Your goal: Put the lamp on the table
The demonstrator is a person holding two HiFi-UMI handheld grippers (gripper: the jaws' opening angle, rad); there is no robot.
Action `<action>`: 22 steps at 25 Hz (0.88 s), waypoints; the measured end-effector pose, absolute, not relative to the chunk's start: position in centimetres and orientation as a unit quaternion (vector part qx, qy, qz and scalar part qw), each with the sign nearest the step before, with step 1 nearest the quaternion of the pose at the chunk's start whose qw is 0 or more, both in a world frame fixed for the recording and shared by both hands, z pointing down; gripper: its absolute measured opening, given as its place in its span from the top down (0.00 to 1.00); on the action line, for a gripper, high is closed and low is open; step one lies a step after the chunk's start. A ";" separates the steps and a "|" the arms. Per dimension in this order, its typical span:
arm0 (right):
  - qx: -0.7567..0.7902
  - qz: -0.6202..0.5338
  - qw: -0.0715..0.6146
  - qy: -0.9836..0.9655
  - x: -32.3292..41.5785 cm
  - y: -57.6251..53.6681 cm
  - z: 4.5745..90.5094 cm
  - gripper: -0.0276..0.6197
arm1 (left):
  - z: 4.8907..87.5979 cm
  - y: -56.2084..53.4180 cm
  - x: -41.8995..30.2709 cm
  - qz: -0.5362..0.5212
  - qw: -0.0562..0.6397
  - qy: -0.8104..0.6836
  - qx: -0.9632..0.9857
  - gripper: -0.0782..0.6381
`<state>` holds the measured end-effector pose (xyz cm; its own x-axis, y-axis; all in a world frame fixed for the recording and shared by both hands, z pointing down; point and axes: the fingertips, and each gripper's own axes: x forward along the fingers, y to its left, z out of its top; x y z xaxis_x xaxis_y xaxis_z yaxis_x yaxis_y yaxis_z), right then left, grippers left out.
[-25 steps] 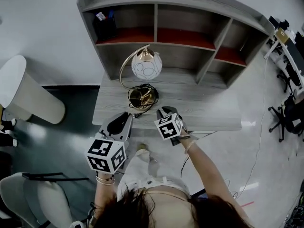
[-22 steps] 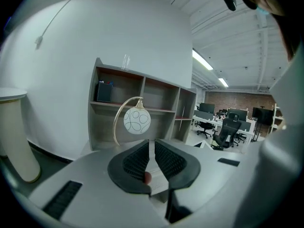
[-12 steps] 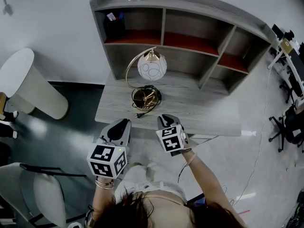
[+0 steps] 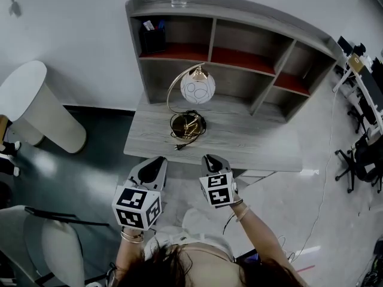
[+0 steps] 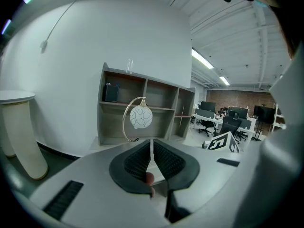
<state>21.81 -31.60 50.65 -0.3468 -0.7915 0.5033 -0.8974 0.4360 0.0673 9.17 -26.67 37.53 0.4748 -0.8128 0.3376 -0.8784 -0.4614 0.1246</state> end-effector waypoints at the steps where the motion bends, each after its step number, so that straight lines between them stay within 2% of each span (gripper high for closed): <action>1: 0.522 0.108 0.236 -0.813 21.5 -31.0 50.3 0.90 | 37.4 -26.2 8.9 0.118 0.140 -0.497 0.848 0.85; 15: 0.552 0.068 0.221 -0.801 17.0 -22.8 45.6 0.90 | 36.9 -17.6 6.6 0.122 0.131 -0.459 0.870 0.86; 22: 0.562 0.050 0.237 -0.791 15.4 -19.2 45.5 0.90 | 37.3 -13.8 4.1 0.124 0.129 -0.458 0.871 0.86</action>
<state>15.36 -19.16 45.52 -0.2549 -0.8653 0.4316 -0.9128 0.3626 0.1880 4.15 -13.80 37.28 0.5502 -0.7655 0.3337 -0.8294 -0.5473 0.1123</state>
